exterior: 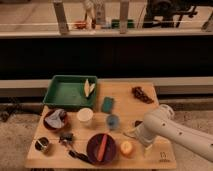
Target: Place apple in metal cup
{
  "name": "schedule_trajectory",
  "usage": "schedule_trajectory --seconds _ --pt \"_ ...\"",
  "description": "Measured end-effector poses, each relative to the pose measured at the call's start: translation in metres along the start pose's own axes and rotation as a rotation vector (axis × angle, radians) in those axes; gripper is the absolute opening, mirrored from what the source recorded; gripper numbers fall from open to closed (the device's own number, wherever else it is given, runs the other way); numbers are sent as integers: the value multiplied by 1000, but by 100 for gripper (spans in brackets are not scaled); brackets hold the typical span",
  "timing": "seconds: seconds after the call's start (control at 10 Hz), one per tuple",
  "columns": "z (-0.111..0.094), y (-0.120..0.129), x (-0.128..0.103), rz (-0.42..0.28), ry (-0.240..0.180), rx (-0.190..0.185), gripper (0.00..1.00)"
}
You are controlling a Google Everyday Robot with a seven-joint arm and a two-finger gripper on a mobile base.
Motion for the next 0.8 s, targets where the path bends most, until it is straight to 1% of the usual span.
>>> schedule_trajectory --seconds 0.4,0.6,0.7,0.8 --pt "10 -4 -15 -24 29 -22 80" --pt "13 -12 -26 -43 42 -27 80" --pt "17 -14 -31 -61 20 -36 79" --pt "19 -13 -31 -71 -40 -48 74"
